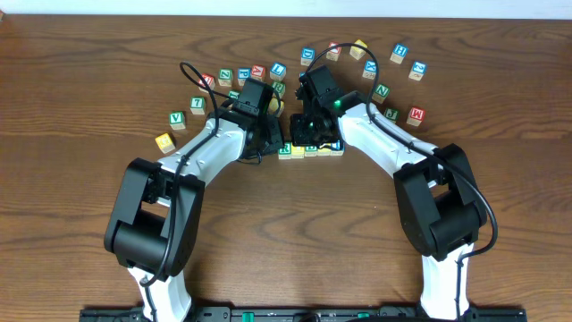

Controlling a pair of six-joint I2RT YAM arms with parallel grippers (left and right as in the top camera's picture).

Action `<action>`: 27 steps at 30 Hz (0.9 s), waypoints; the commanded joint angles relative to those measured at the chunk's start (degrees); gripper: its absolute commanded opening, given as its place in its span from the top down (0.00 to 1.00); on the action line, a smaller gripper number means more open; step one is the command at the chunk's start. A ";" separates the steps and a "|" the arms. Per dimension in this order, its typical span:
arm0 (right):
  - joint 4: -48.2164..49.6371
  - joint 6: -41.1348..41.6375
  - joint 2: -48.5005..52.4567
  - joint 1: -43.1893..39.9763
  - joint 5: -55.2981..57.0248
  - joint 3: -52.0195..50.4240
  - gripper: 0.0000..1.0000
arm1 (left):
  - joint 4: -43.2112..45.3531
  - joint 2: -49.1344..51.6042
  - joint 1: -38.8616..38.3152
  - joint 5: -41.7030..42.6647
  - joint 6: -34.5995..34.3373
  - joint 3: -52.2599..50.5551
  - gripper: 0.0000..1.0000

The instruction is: Spell out ROBOT

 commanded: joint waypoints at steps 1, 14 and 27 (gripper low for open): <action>1.29 -0.76 0.52 -0.76 -0.22 0.22 0.90 | -0.17 0.55 -0.02 -0.74 0.33 -0.24 0.90; -0.20 2.05 0.52 -1.92 2.69 0.22 0.96 | -0.17 0.52 -0.04 -0.74 0.33 -0.24 0.90; -1.73 2.45 0.52 -1.92 2.67 0.22 0.99 | -0.20 0.55 -0.04 -0.74 0.33 -0.24 0.90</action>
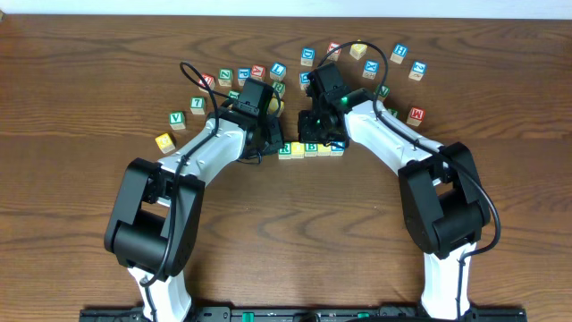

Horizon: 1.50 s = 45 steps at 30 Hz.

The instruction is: Spell out ROBOT

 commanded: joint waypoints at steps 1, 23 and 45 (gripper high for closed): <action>-0.37 0.83 0.52 0.09 0.46 0.22 0.99 | -0.20 0.55 -0.04 -0.74 0.33 -0.24 0.90; 0.02 0.83 0.44 -0.35 0.50 0.37 0.99 | -0.15 0.55 -0.04 -0.74 0.33 -0.24 0.90; -3.04 1.49 -0.17 -2.67 4.55 0.48 0.99 | -0.15 0.55 -0.04 -0.74 0.35 -0.24 0.90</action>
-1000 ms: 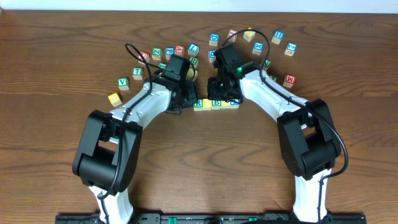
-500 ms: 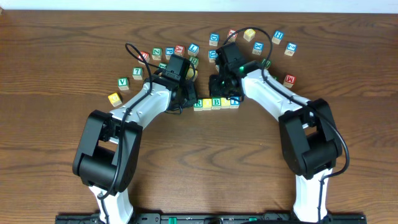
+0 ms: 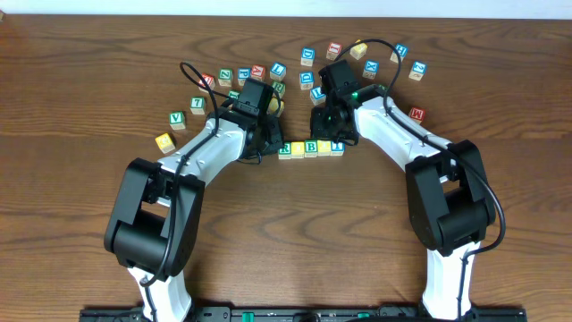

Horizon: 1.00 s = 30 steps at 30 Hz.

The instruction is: Spell out ROBOT

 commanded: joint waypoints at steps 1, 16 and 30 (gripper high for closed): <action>-0.76 0.79 -0.17 0.17 0.66 0.48 0.99 | -0.17 0.55 -0.04 -0.72 0.33 -0.24 0.90; -1.49 0.74 -0.17 0.24 0.63 0.48 0.99 | -0.15 0.55 -0.04 -0.72 0.35 -0.24 0.90; -1.68 0.76 -0.17 0.24 0.63 0.48 0.99 | -0.15 0.55 -0.04 -0.72 0.35 -0.24 0.90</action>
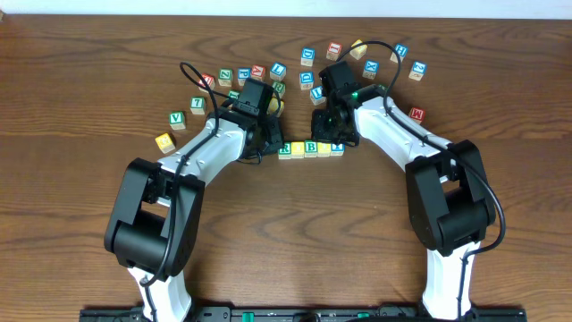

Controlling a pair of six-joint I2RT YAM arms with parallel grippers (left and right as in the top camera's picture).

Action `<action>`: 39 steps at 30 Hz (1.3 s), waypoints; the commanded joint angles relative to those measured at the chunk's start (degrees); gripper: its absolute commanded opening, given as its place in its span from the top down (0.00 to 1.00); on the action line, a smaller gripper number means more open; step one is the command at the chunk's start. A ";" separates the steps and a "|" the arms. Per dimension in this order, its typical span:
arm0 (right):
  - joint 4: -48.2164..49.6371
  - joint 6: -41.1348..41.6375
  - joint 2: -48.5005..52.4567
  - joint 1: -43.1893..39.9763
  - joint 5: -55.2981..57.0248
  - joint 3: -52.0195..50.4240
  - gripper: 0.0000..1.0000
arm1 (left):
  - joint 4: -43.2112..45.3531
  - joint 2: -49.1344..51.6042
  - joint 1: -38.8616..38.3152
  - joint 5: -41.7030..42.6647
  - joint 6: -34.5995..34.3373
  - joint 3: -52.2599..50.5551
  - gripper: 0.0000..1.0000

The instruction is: Spell out ROBOT

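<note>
A row of several letter blocks lies side by side at the table's middle, with a green B on the centre one. My left gripper hangs just behind the row's left end; its dark fingers hide whether they are open or shut. My right gripper hovers just behind the row's right end, fingers apart and holding nothing. Loose letter blocks lie behind both arms, such as a blue one and a blue L block.
More loose blocks are scattered along the back: a green V block and a yellow block at the left, a red block and a blue H block at the right. Bare wood lies in front of the row.
My right gripper was first low over the middle of the row. Then it stood slightly further back, leaving the B block in view. By the last moment it had drawn back behind the row's right end, where it stays. The left arm has not moved.
</note>
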 commanded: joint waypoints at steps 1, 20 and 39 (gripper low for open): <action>-0.17 0.76 -0.17 0.24 0.61 0.48 0.99 | -0.15 0.55 -0.04 -0.72 0.35 -0.24 0.90; -1.07 0.50 -2.86 -4.17 1.07 0.17 0.94 | -0.15 0.55 -0.04 -0.96 0.35 -0.24 0.90; -1.88 -0.55 -2.86 -2.45 2.25 -0.28 0.95 | -0.15 0.52 -0.04 -0.96 0.35 -0.24 0.90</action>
